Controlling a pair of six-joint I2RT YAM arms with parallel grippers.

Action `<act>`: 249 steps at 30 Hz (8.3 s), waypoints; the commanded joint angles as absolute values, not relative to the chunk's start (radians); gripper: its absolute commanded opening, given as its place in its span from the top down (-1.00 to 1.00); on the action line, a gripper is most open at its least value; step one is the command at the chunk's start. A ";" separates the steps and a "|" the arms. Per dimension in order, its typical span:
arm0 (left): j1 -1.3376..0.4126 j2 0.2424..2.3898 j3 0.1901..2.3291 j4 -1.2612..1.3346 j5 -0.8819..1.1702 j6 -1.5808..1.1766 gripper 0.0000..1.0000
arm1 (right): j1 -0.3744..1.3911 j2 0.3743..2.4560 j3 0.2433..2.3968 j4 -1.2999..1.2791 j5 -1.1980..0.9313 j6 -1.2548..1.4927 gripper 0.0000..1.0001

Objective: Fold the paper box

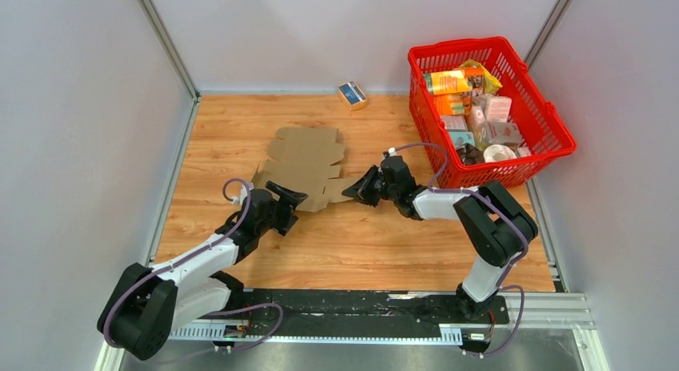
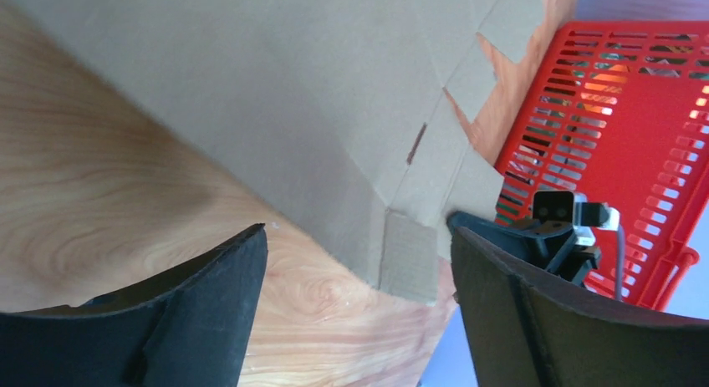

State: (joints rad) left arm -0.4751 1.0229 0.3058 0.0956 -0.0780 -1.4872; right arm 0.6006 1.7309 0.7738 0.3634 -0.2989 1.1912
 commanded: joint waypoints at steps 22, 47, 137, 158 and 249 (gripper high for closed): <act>-0.431 0.922 0.711 -0.361 0.034 -0.760 1.00 | 0.643 1.281 1.075 -0.558 -0.167 0.286 -0.39; -0.431 0.735 0.950 -0.824 0.207 -0.423 1.00 | 0.865 1.671 1.609 -0.162 -0.265 -0.612 -0.59; -0.130 1.657 1.131 -0.169 0.549 -0.098 -0.02 | 0.414 1.244 0.983 -0.268 -0.466 0.327 1.00; -0.290 1.451 1.009 -0.199 0.396 -0.002 0.91 | 0.529 1.692 1.673 -0.607 -0.534 -0.241 -0.79; -0.500 1.377 0.750 -0.092 0.052 -0.488 0.45 | 0.656 1.833 1.531 -0.308 -0.526 -0.216 1.00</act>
State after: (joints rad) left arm -0.4667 1.4269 0.7544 -0.1688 0.0975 -0.4667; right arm 0.6289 1.8889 1.5433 -0.4141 -0.5617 -0.2615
